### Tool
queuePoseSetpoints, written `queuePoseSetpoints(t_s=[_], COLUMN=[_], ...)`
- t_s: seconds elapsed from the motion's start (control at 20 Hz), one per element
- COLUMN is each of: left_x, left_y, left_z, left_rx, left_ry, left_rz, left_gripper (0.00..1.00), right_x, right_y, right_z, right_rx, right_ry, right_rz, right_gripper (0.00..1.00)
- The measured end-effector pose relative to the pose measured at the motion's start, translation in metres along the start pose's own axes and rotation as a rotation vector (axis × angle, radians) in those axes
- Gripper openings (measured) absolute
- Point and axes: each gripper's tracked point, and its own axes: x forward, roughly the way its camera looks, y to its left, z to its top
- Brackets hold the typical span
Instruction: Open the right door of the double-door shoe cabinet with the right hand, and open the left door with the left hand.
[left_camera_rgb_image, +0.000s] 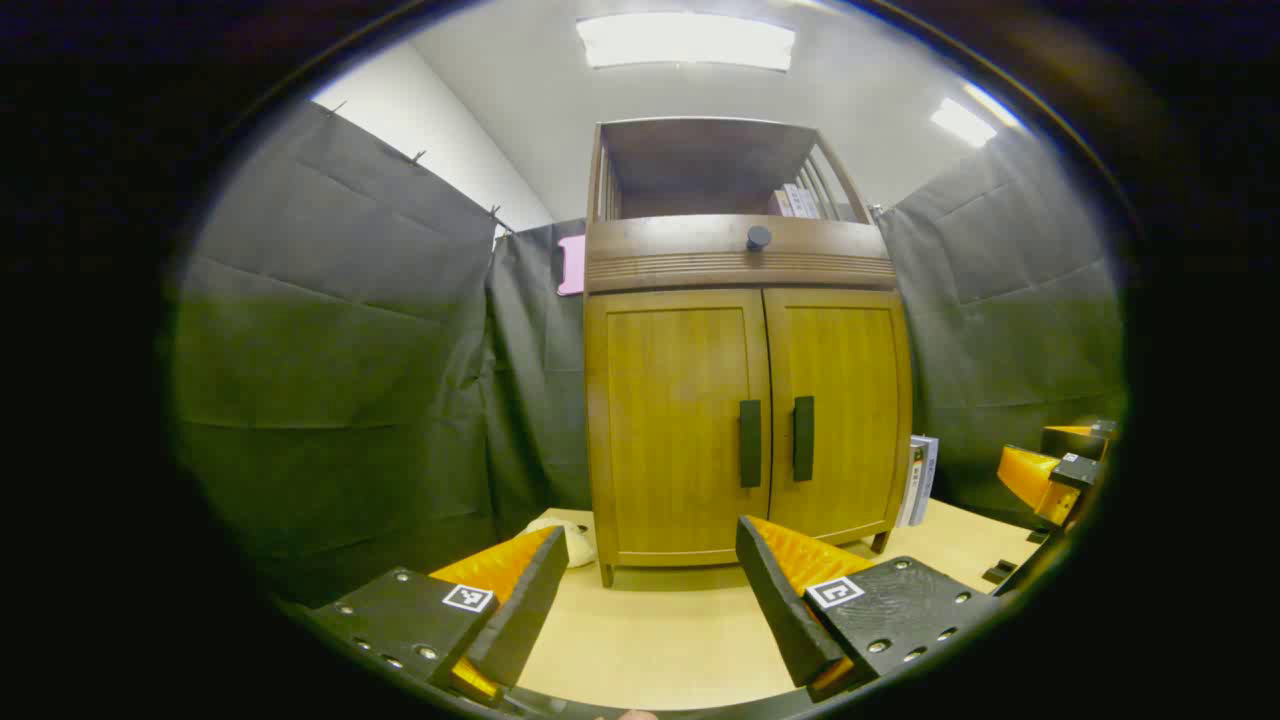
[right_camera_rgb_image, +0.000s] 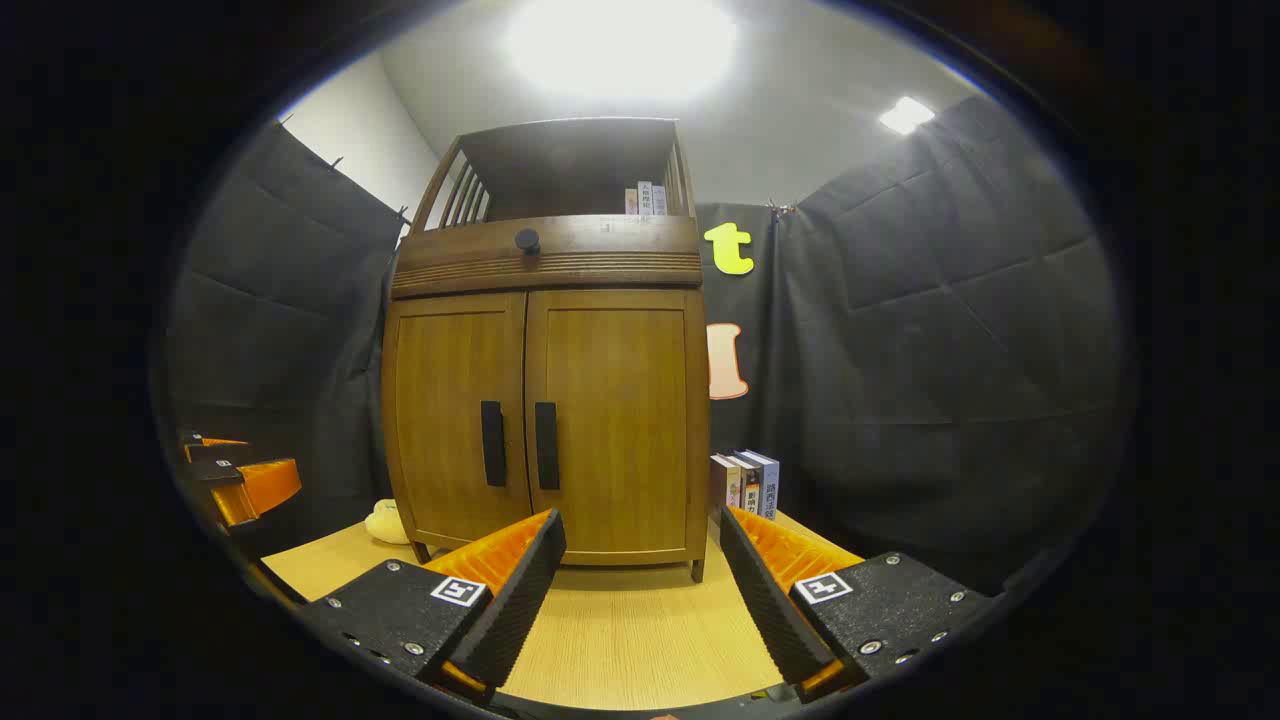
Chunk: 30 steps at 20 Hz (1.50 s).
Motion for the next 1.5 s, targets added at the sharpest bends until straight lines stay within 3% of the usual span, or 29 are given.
queuePoseSetpoints(t_s=[0.95,1.0,1.5], left_x=[0.001,0.001,0.002], left_y=[0.0,0.0,0.001], left_z=[0.002,0.001,-0.002], left_rx=[0.005,0.006,0.006], left_ry=[-0.009,-0.008,0.015], left_rz=[0.015,0.015,0.043], left_gripper=[1.0,0.96,1.0], right_x=[0.018,0.022,0.09], right_y=[0.018,0.019,0.042], right_z=[-0.003,-0.002,0.02], right_rx=[0.012,0.014,0.026], right_ry=[0.007,0.005,-0.045], right_rz=[0.026,0.029,0.08], right_gripper=[0.96,0.96,0.96])
